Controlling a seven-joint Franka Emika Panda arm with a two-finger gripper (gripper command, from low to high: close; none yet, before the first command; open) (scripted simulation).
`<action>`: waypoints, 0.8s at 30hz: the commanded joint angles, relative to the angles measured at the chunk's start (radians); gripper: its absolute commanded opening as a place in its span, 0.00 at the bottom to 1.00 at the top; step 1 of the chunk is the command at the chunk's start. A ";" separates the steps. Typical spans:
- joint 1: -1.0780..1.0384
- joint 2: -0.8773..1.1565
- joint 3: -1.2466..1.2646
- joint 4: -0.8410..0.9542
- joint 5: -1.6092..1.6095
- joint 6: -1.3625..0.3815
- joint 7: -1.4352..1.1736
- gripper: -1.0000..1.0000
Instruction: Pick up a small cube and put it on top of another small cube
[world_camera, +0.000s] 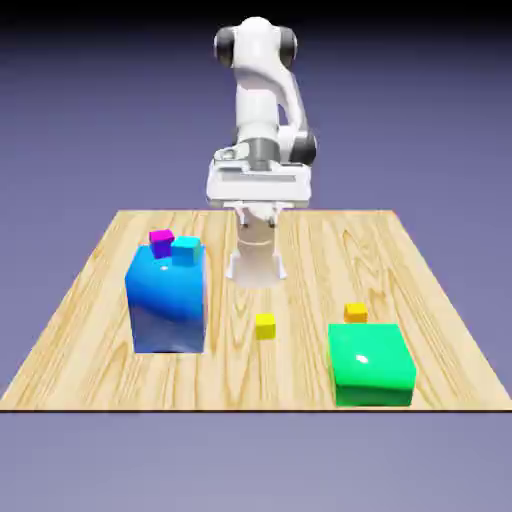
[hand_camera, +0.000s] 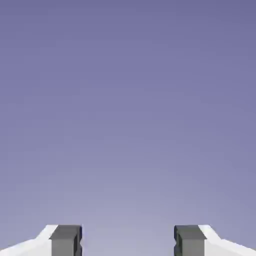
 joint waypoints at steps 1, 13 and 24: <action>0.036 0.026 -0.013 0.014 -0.003 -0.026 -0.009 0.50; 0.471 0.337 -0.163 0.185 -0.040 -0.341 -0.117 0.50; 0.870 0.622 -0.300 0.342 -0.074 -0.630 -0.217 0.50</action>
